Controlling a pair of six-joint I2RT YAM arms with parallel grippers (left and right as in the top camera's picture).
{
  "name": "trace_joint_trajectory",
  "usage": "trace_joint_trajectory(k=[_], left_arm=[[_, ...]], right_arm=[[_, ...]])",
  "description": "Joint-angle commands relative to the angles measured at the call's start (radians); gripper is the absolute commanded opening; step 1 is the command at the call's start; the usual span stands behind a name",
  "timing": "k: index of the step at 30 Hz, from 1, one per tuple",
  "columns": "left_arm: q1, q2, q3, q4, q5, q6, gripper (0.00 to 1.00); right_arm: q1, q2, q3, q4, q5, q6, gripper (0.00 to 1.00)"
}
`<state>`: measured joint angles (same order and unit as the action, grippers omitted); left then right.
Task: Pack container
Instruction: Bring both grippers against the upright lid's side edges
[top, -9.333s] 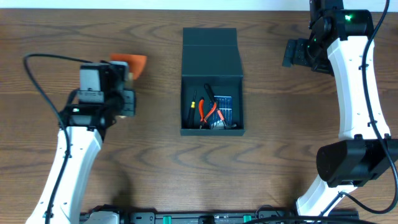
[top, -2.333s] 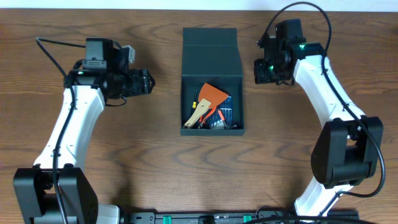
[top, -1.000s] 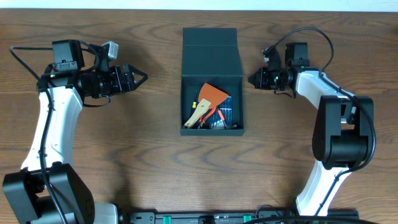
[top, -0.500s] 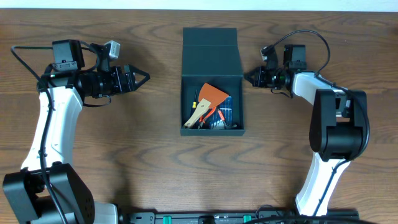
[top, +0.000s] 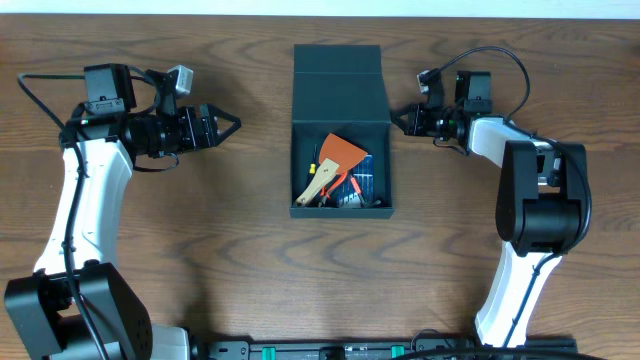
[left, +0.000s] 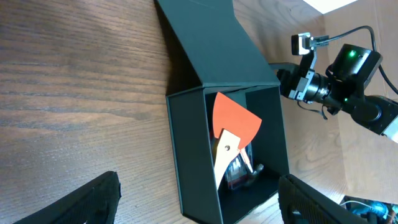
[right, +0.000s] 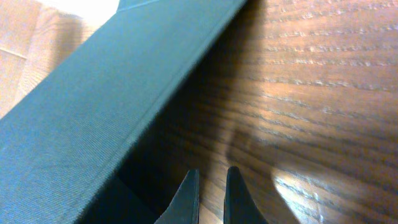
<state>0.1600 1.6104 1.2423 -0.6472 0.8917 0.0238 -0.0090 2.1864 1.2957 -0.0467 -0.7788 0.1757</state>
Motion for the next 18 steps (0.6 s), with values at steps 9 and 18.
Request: trace_joint_trajectory(k=[9, 18], left_arm=[[0.005, 0.006, 0.010, -0.002, 0.017, 0.014, 0.79], [0.005, 0.089, 0.010, 0.016, -0.051, -0.030, 0.79]], right_arm=[[-0.003, 0.068, -0.001, 0.064, -0.113, 0.023, 0.01], [-0.003, 0.090, 0.000, 0.072, -0.129, 0.037, 0.01]])
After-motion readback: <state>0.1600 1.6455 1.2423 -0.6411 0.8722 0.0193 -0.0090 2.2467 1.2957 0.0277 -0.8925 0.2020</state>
